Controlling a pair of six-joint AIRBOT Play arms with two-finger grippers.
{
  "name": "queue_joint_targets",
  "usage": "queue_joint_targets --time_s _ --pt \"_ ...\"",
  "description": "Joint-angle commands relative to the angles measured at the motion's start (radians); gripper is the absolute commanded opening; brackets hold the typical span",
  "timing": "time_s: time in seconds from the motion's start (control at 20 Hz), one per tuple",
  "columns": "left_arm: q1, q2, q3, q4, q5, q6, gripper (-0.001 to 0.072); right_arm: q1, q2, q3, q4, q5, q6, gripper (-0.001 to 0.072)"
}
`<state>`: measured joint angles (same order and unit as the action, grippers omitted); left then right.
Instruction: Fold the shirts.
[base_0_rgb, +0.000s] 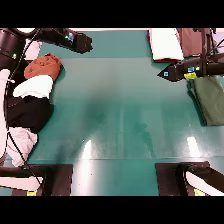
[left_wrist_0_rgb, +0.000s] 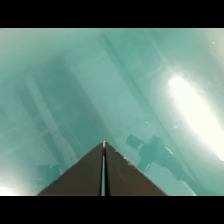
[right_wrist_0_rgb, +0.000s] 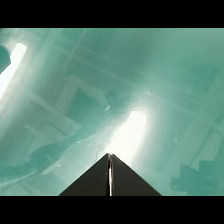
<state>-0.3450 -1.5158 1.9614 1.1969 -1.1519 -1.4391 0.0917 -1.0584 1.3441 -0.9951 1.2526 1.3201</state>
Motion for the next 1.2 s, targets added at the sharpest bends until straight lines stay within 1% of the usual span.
queue_joint_targets --time_s 0.0,0.55,0.65,0.75,0.85,0.9,0.95,1.0,1.05,1.15 --pt "0.000 -0.001 0.000 0.000 0.000 0.000 0.0028 0.002 0.000 0.001 0.001 0.000 0.000 0.0017" --pt "0.000 -0.001 0.000 0.000 0.000 0.000 0.0028 0.002 0.000 0.001 0.000 -0.001 0.000 0.0017" --pt "0.000 -0.001 0.000 -0.002 0.043 0.002 0.0028 0.002 0.000 0.001 0.000 -0.001 -0.001 0.0017" --pt "0.005 0.000 0.000 0.031 0.105 0.008 0.0029 0.002 0.000 0.000 0.000 -0.001 -0.001 0.0017" --pt "0.005 -0.002 0.000 0.188 0.140 0.008 0.0033 0.003 -0.002 0.001 0.000 -0.003 0.000 0.0017" --pt "0.005 -0.007 0.000 0.322 0.153 0.006 0.0296 0.002 -0.002 0.000 0.000 -0.001 -0.001 0.0017" --pt "0.005 -0.014 -0.001 0.451 0.160 -0.014 0.0634 0.002 -0.002 0.000 0.000 0.000 -0.001 0.0017" --pt "0.016 -0.026 -0.005 0.576 0.166 -0.053 0.0662 0.002 -0.002 0.001 0.000 -0.002 -0.001 0.0017" --pt "0.037 -0.048 -0.005 0.647 0.172 -0.089 0.0661 0.002 -0.002 0.001 0.000 -0.004 -0.001 0.0017" --pt "0.107 -0.113 -0.005 0.654 0.183 -0.141 0.0661 0.002 -0.002 0.001 0.000 -0.001 -0.001 0.0017"
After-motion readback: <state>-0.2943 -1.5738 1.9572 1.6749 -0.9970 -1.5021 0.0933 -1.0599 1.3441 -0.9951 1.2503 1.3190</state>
